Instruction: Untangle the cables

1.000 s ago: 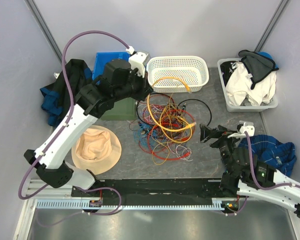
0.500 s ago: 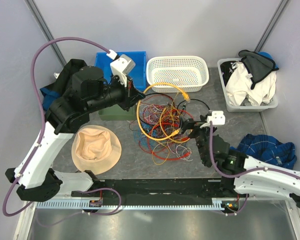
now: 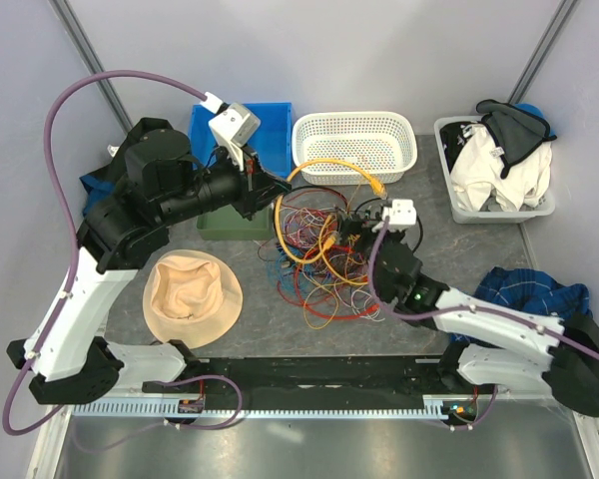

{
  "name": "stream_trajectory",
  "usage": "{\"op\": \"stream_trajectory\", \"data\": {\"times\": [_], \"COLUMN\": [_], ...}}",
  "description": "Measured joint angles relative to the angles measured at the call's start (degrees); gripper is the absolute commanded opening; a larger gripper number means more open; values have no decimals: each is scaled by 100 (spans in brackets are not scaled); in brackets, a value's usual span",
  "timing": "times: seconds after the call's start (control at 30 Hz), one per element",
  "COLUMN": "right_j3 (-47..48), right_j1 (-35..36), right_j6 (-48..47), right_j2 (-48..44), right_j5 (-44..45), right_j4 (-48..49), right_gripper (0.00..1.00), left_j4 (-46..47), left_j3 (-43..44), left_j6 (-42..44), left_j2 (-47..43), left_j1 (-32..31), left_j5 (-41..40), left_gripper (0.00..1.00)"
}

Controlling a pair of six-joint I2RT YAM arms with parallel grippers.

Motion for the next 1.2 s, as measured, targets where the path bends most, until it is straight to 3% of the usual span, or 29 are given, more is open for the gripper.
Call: {"op": "stream_trajectory", "data": {"times": [0.03,0.13,0.17,0.23,0.27,0.3,0.43,0.57,0.8,1.0,1.2], "right_j3": [138,509,557,577,581,586,688,472,-546,-629,-221], "right_j1": [-142,-525,-616,-763,-804,-817,-820,-820,-824,-826,-824], "right_j6": [48,223,278,374,452,498,866,1486,2319,2417,2400], "right_j2": [262,946,1086,1270,1318,1325,1073,188,-1705,-3265,-4266], "right_j5": [-61,-343,-457,-669,-748,-798,-807,-767,-540,-404,-413], "right_j4": [42,188,264,413,450,450,-111,-905,-2282,-3499,-4461], "right_gripper": [97,81,58,37,10,0,0,0,0,0,0], "left_j4": [0,4,2,-4,-4,-4,-15,48,264,275,164], "left_j3": [0,-28,-57,-122,-151,-184,-280,-278,439,1060,1309], "left_j6": [-7,-15,-15,-15,-15,-15,-85,-328,-385,-341,-492], "left_j2": [-4,-42,-66,-114,-131,-149,-175,9,1272,2275,2758], "left_j1": [0,0,0,0,0,-2,-17,-20,236,920,1572], "left_j5": [0,-2,-7,-17,-57,-98,-723,-2177,-3991,-4496,-4406], "left_gripper": [2,2,2,2,2,2,2,2,2,2,2]}}
